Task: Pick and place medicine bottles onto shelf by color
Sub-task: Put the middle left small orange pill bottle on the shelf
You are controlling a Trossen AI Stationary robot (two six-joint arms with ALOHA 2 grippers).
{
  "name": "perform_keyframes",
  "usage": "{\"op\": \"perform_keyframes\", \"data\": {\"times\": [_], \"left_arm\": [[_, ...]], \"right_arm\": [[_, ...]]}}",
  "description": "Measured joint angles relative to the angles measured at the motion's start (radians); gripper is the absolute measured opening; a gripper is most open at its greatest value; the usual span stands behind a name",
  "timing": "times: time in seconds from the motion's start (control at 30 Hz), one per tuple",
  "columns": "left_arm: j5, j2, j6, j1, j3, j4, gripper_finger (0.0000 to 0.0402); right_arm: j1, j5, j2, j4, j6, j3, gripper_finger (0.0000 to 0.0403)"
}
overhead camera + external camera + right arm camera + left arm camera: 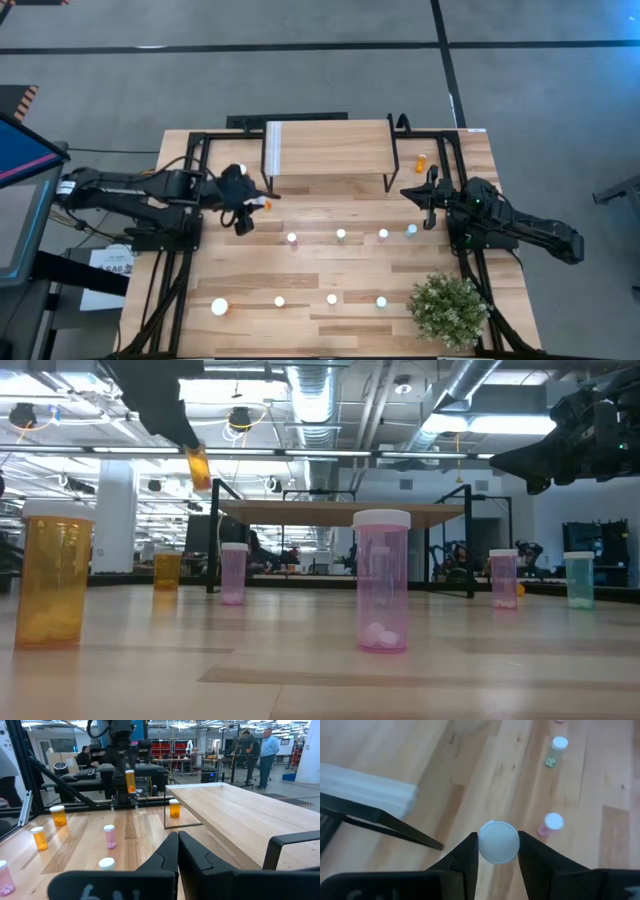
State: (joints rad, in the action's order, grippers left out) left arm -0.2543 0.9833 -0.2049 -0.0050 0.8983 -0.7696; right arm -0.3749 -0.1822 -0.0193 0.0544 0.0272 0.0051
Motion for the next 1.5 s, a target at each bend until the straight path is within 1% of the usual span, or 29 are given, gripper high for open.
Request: {"op": "perform_keyframes", "data": {"times": [0.13, 0.27, 0.33, 0.43, 0.53, 0.67, 0.93, 1.07, 1.23, 1.37, 1.43, 1.5], "left_arm": [[0.012, 0.0, 0.043, 0.068, 0.003, 0.023, 0.01], [0.019, 0.0, 0.098, 0.118, 0.003, 0.08, 0.01], [0.054, 0.0, 0.137, 0.15, 0.006, 0.12, 0.01], [0.093, 0.005, 0.181, 0.204, 0.038, 0.131, 0.01], [0.097, 0.036, 0.233, 0.254, 0.095, 0.126, 0.01], [0.121, 0.118, 0.295, 0.319, 0.207, 0.093, 0.01], [0.129, 0.348, 0.372, 0.433, 0.429, -0.08, 0.01], [0.169, 0.458, 0.397, 0.492, 0.534, -0.157, 0.01], [0.196, 0.553, 0.433, 0.55, 0.649, -0.189, 0.01], [0.198, 0.618, 0.469, 0.606, 0.73, -0.238, 0.01], [0.199, 0.643, 0.472, 0.639, 0.75, -0.258, 0.01], [0.227, 0.66, 0.474, 0.67, 0.757, -0.264, 0.01]], "right_arm": [[0.0, 0.0, 0.0, 0.0, 0.0, 0.0, 0.0027], [0.0, 0.0, 0.0, 0.0, 0.0, 0.0, 0.0027], [0.0, 0.0, 0.0, 0.0, 0.0, 0.0, 0.0027], [0.0, 0.0, 0.0, 0.0, 0.0, 0.0, 0.0027], [0.0, 0.0, 0.0, 0.0, 0.0, 0.0, 0.0027], [0.0, 0.0, 0.0, 0.0, 0.0, 0.0, 0.0027], [0.0, 0.0, 0.0, 0.0, 0.0, 0.0, 0.0027], [0.0, 0.0, 0.0, 0.0, 0.0, 0.0, 0.0027], [0.0, 0.0, 0.0, 0.001, 0.0, 0.0, 0.0027], [0.0, 0.0, 0.0, 0.001, 0.0, 0.0, 0.0027], [0.0, 0.0, 0.0, 0.001, 0.0, 0.0, 0.0027], [0.0, 0.0, 0.0, 0.001, 0.0, 0.0, 0.0027]]}}
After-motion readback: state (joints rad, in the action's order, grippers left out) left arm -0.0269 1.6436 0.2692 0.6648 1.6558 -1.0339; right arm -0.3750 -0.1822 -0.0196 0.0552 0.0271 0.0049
